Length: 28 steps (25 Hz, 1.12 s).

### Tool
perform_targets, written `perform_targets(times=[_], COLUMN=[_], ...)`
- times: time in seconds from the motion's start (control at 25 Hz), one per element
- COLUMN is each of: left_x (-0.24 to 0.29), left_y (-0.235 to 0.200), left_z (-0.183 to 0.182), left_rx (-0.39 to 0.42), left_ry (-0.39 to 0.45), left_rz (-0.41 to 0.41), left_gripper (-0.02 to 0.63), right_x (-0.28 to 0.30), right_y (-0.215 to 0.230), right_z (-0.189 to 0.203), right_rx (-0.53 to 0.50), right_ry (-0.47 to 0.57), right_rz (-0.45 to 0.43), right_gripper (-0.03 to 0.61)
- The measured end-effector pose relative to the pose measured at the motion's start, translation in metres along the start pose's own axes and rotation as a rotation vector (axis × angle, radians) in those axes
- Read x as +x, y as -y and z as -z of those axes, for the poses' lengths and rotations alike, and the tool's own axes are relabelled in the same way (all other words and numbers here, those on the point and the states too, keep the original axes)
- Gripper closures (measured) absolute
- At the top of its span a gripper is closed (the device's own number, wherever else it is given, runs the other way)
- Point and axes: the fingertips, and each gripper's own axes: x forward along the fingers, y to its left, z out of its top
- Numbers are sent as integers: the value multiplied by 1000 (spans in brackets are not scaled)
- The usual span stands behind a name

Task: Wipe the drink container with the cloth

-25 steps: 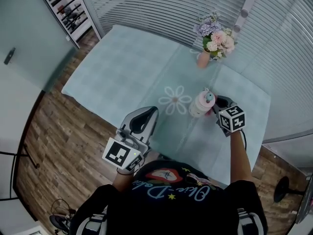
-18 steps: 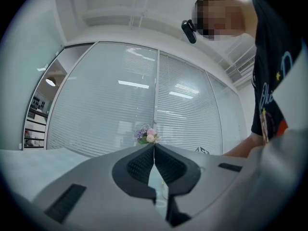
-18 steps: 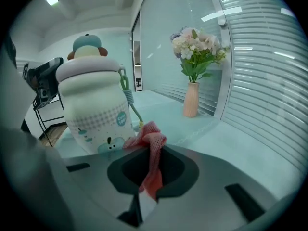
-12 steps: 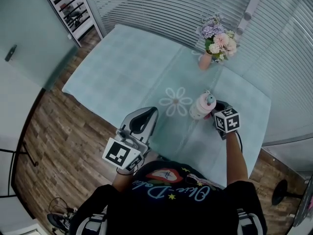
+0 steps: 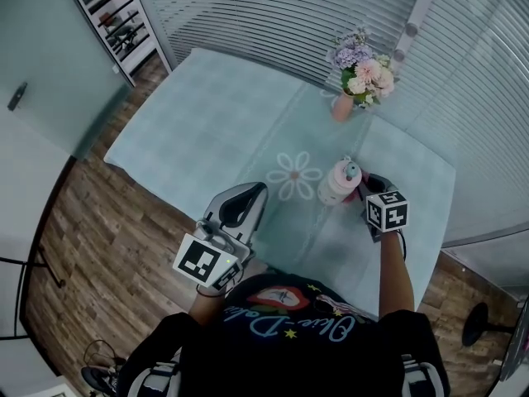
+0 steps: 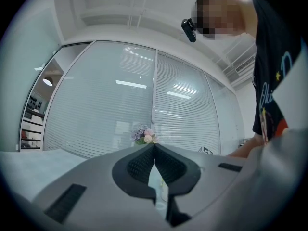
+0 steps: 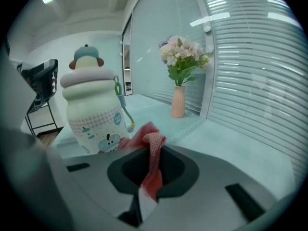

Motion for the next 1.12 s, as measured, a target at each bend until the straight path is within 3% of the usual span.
perform_targets(times=[0.2,0.48,0.88,1.12], left_x=[-2,-2,2,2], left_y=[3,10,13,12], left_z=[-1,3,5,5], left_rx=[0,-7,-9,-8], left_ry=[-1,-4,-5,-3], left_rz=[8,20,33,22], left_gripper=[609,609,609,609], right_x=[-41,-92,-105,-99], right_y=[8,-1,-61,-65], right_z=[-20,-41,-69,-68], right_rx=[78,29,-177,-134], right_ry=[124,227,287,300], right_rz=[58,66,-108,-132], right_gripper=[552,553,552,552])
